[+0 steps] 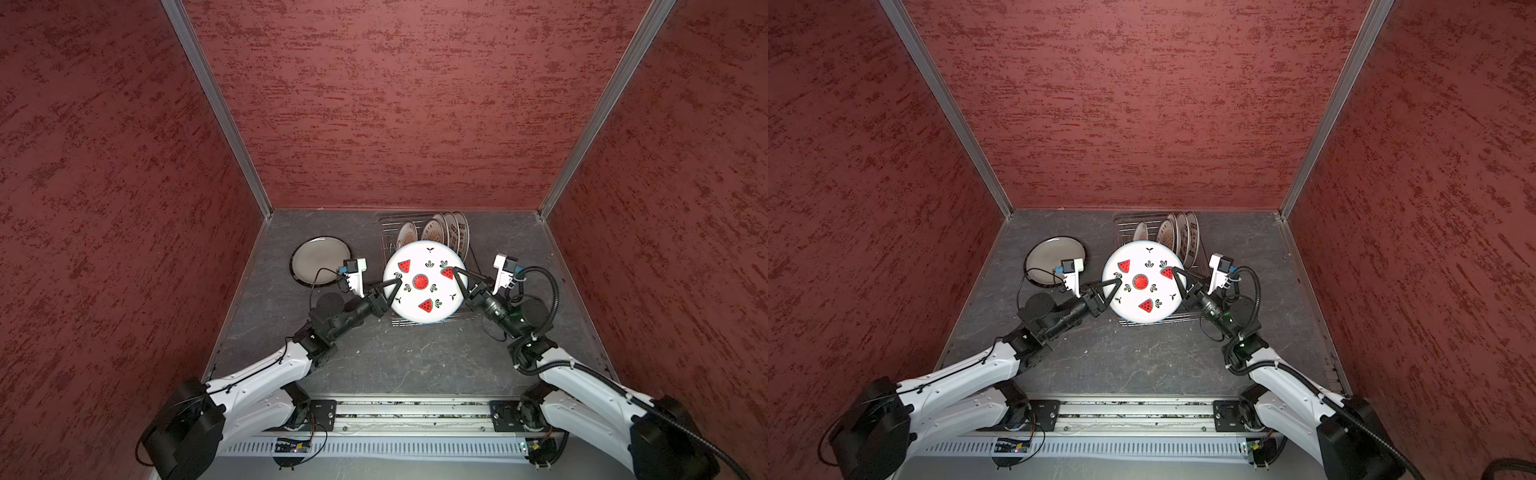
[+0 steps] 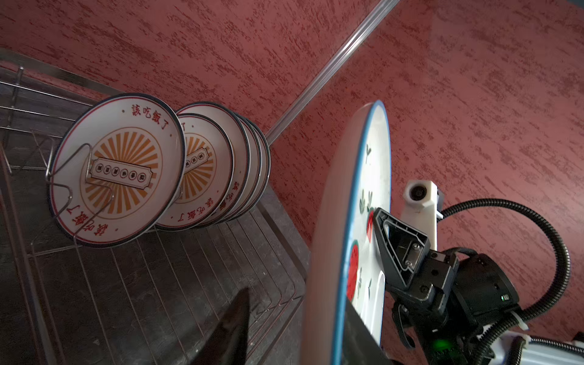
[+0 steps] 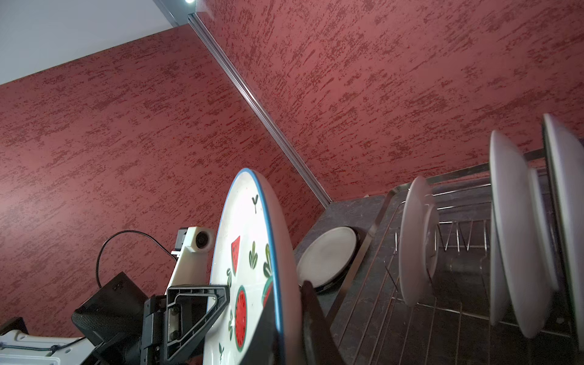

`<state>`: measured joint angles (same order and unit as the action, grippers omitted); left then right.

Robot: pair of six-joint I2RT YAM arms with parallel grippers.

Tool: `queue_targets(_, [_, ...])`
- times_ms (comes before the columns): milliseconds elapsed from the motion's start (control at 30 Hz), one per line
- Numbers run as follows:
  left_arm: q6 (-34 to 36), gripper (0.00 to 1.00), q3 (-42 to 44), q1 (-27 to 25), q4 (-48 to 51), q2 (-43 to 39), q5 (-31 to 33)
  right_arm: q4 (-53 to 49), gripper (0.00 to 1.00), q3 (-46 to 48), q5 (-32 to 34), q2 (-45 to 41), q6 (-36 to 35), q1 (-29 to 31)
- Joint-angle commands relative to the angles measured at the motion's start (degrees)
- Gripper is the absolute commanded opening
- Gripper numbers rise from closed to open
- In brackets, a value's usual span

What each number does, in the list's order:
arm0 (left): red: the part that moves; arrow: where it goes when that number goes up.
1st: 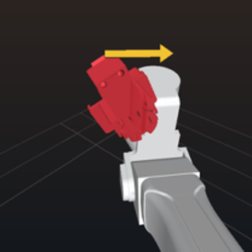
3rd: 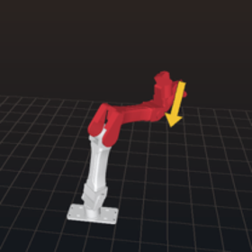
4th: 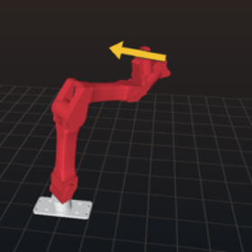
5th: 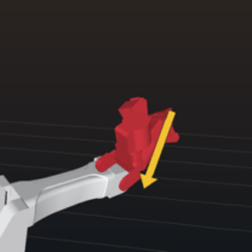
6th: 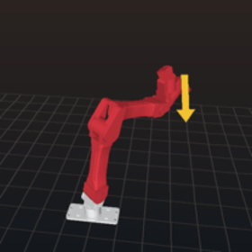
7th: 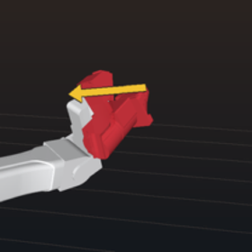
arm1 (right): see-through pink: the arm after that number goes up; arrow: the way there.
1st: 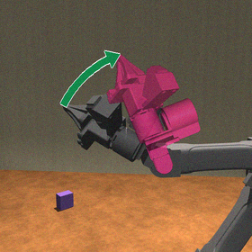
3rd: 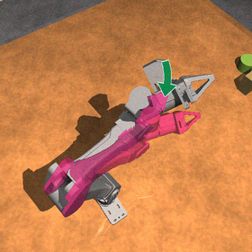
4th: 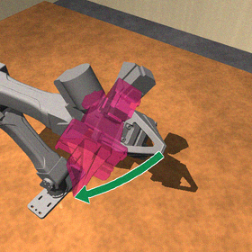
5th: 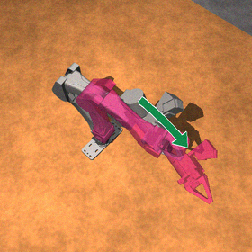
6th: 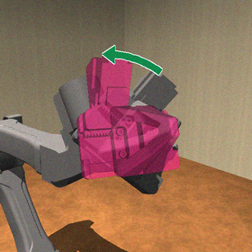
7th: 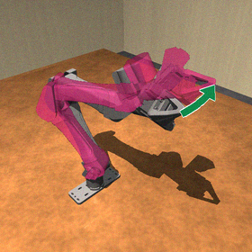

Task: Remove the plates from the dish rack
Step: 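Grasp the watermelon plate rim with the left gripper beside the right gripper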

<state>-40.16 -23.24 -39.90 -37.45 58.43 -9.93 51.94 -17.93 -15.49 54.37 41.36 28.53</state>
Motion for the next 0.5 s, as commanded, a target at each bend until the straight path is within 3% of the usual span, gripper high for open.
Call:
queue_targets(0, [-0.20,0.34,-1.20,0.16,-1.40,1.04,-2.63,11.62,0.00,-0.87,-0.90,-1.55,1.43,-0.23])
queue_targets(200, [-1.37,0.16,-2.04,0.26,-2.09,2.29,-6.20,10.41,0.00,-0.96,-0.78,-1.52,0.44,-0.24])
queue_targets(400, [-1.83,0.01,-2.47,0.26,-1.23,1.79,-5.77,9.12,0.00,-0.61,0.00,-1.79,-0.14,-0.23])
queue_targets(467, [-2.28,0.00,-2.51,0.29,-1.14,1.53,-5.17,8.26,0.08,-0.70,0.02,-1.59,-0.47,-0.23])
